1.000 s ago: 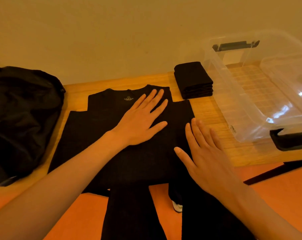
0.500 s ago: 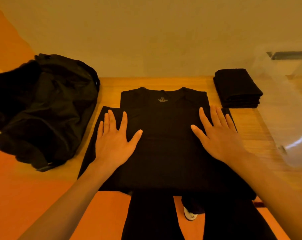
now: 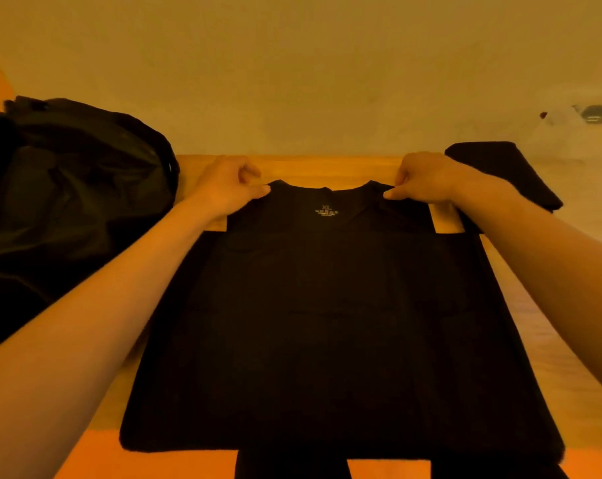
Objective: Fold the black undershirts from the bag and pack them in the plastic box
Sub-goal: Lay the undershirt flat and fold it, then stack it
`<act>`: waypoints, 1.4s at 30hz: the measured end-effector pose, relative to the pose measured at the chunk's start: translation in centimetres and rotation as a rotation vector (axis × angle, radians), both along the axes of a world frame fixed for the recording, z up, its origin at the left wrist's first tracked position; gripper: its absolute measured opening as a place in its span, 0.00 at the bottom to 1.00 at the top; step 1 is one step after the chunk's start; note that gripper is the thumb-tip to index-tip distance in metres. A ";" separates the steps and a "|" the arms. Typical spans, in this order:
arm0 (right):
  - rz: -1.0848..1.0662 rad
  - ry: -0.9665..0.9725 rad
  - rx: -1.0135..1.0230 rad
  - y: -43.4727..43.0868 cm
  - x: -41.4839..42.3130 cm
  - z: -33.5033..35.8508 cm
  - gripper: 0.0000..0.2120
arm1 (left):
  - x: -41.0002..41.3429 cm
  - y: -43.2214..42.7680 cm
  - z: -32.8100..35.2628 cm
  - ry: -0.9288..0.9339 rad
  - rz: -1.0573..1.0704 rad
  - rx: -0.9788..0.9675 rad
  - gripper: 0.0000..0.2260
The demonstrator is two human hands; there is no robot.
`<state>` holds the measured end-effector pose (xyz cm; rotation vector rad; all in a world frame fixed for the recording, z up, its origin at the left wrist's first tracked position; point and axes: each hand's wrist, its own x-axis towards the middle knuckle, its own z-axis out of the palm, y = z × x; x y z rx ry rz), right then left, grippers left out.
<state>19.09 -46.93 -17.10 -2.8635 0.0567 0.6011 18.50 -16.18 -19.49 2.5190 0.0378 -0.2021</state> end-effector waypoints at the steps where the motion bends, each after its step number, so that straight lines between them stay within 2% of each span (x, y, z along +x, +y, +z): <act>1: -0.004 0.031 0.022 -0.1 0.2 0.2 0.18 | 0.5 0.1 0.0 0.032 0.011 -0.022 0.15; 4: -0.032 0.078 0.124 -0.7 0.2 0.5 0.14 | 1.7 0.5 0.3 0.127 0.022 -0.061 0.10; 8: -0.051 0.038 0.213 -0.8 0.1 0.7 0.08 | 2.3 0.9 1.2 0.187 -0.020 -0.057 0.07; 13: -0.106 -0.001 0.288 -1.2 0.3 0.6 0.09 | 2.8 1.5 1.5 0.192 -0.033 -0.065 0.05; 20: -0.091 -0.040 0.247 -1.4 0.5 0.2 0.12 | 2.0 2.2 2.2 0.161 -0.148 -0.033 0.06; 22: -0.086 -0.028 0.256 -1.6 0.5 0.3 0.12 | 1.9 2.3 2.2 0.130 -0.144 -0.012 0.06; 26: -0.054 0.031 0.207 -1.8 0.6 1.1 0.11 | 1.8 2.2 1.9 -0.005 -0.104 -0.091 0.05; 30: -0.014 0.001 0.115 -1.8 0.9 1.7 0.05 | 1.8 1.9 1.8 -0.003 -0.125 -0.067 0.05; 35: 0.027 -0.086 0.146 -1.9 0.0 1.6 0.04 | 1.4 1.9 1.8 -0.038 -0.110 -0.078 0.07; 39: 0.012 -0.179 0.225 -2.4 -1.6 2.2 0.06 | -0.3 2.2 2.4 -0.161 -0.138 -0.115 0.07; 42: 0.019 -0.292 0.294 -3.0 -3.5 2.6 0.06 | -2.4 2.8 2.6 -0.266 -0.149 -0.217 0.03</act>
